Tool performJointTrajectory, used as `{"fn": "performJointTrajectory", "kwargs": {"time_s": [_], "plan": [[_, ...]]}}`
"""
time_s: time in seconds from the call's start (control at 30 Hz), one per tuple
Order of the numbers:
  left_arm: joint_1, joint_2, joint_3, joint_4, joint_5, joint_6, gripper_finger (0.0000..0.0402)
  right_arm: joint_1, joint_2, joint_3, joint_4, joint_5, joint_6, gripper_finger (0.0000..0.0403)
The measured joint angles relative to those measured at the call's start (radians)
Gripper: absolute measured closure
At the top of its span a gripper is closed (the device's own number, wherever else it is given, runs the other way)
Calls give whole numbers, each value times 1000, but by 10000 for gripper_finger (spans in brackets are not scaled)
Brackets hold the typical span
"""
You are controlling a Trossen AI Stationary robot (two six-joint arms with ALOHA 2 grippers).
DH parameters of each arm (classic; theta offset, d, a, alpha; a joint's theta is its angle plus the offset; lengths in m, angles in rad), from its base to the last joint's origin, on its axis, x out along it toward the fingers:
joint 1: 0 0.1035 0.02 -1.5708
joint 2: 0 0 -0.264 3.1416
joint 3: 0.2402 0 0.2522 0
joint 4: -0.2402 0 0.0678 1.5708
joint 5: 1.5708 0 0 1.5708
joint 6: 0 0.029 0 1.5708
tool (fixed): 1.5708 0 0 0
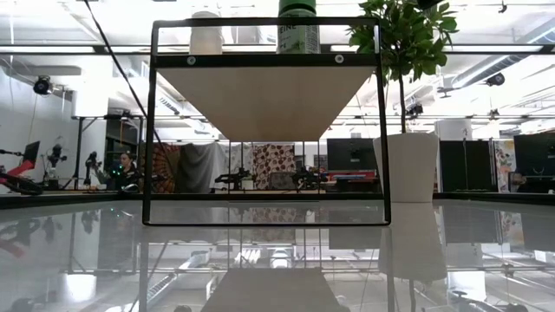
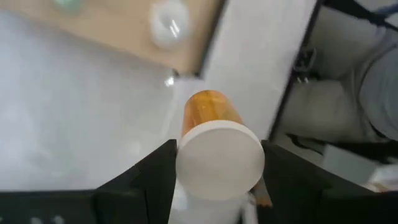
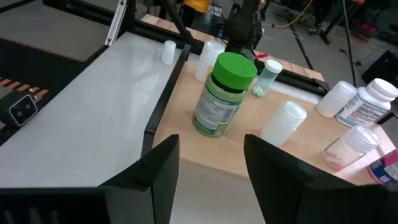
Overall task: Pick and place medicine bottles onto shelf by color
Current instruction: Put the orange pill bottle on the shelf
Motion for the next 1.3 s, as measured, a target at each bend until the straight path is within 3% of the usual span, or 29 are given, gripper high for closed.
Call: {"fn": "performJointTrajectory", "kwargs": {"time_s": [0.2,0.4,0.7,1.3], "plan": [[140,-45,0,0,-35,199,212,0,0,0,17,0,-2,232],[286,-60,0,0,-142,435,212,0,0,0,27,2,-12,232],[492,34,-3,0,-151,652,212,0,0,0,40,30,-15,232],[534,217,2,12,-144,813,212,0,0,0,39,35,-5,232]]}}
